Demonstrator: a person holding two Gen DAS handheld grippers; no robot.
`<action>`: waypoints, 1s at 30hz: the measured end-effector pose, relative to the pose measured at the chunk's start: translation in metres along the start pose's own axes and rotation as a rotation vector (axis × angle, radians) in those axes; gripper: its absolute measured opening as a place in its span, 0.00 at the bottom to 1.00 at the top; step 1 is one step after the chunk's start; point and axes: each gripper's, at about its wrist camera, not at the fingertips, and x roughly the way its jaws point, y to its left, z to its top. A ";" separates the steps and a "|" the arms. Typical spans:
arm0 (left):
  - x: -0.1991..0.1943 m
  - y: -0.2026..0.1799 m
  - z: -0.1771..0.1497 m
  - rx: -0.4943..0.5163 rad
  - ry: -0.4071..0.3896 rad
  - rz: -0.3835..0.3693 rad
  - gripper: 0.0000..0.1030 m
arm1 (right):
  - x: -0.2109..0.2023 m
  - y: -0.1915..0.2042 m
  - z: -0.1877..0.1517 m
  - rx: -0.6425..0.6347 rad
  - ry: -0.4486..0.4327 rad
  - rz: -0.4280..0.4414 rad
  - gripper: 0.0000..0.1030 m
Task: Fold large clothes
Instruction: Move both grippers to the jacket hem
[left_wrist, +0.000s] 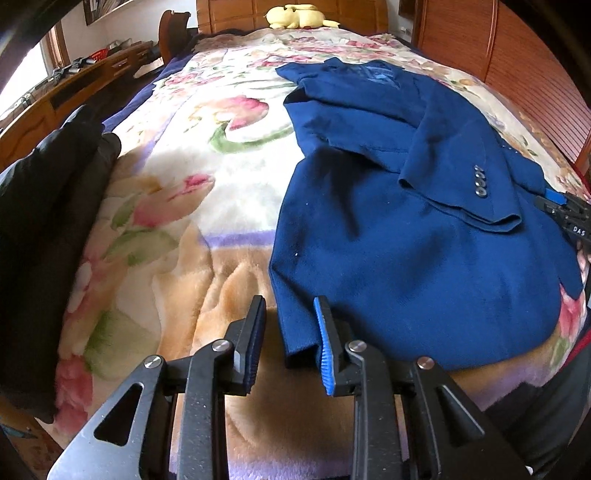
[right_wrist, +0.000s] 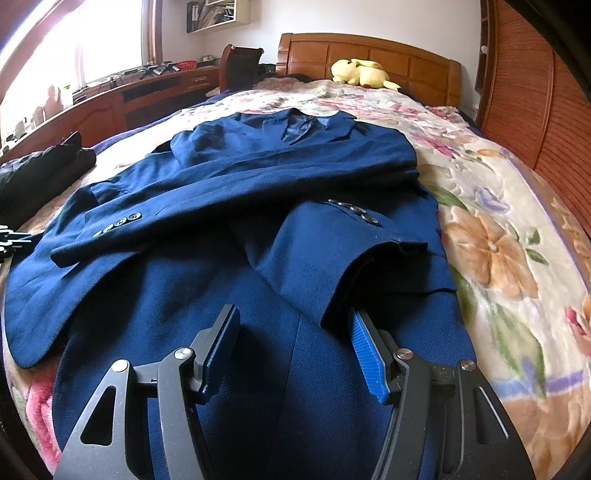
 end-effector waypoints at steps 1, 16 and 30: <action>0.001 0.000 0.000 0.002 0.000 -0.001 0.26 | 0.000 -0.003 0.001 0.009 0.012 0.008 0.61; 0.001 0.004 -0.003 -0.013 -0.020 -0.017 0.26 | -0.077 -0.059 -0.030 0.120 0.122 -0.093 0.61; -0.019 -0.005 -0.019 -0.019 -0.084 -0.013 0.22 | -0.085 -0.053 -0.060 0.147 0.188 -0.058 0.61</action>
